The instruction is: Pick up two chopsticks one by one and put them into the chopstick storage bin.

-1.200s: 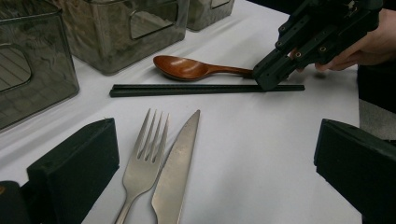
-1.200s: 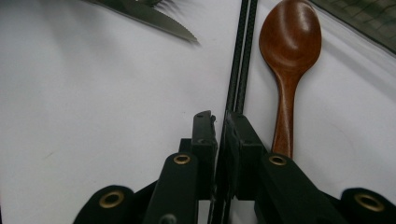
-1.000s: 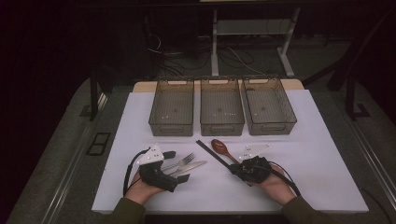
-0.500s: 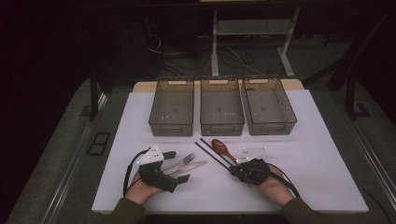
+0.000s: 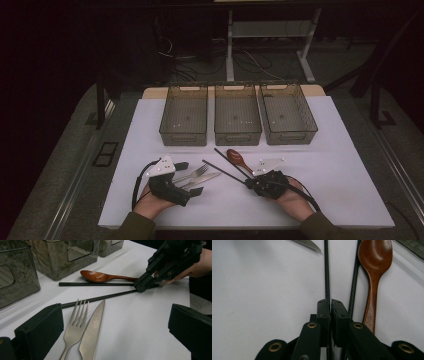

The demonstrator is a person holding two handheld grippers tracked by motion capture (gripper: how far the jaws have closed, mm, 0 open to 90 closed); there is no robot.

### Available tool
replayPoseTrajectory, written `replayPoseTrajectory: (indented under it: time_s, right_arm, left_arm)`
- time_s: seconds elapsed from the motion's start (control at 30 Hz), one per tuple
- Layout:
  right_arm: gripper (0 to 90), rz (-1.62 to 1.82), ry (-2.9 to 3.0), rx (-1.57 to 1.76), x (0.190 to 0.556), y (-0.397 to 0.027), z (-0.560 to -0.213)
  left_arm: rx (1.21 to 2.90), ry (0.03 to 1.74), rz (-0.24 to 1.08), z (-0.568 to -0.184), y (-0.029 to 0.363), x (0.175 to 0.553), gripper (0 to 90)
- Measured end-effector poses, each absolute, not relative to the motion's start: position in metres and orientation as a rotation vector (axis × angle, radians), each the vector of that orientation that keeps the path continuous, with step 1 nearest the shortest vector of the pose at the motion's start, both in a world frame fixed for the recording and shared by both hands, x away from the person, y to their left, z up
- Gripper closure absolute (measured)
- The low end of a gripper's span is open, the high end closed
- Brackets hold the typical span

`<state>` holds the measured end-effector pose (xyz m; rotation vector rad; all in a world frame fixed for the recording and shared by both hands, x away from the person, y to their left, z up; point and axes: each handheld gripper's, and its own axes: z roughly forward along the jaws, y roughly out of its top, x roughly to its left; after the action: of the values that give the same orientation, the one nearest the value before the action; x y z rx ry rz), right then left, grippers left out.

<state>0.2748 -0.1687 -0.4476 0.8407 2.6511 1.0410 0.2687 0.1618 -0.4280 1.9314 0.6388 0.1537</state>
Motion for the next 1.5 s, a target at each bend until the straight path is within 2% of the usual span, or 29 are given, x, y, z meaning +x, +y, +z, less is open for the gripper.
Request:
replayPoseTrajectory:
  time_s: [0.37, 1.5]
  right_arm:
    - [85.6, 1.039, 2.625, 0.850, 0.272, -0.168, -0.446]
    - [85.6, 1.304, 2.517, 0.876, 0.279, -0.192, -0.406]
  left_arm:
    - [1.934, 0.633, 0.157, -0.428, 0.162, 0.269, 0.0]
    - [1.938, 0.624, 0.169, -0.427, 0.162, 0.267, 0.0]
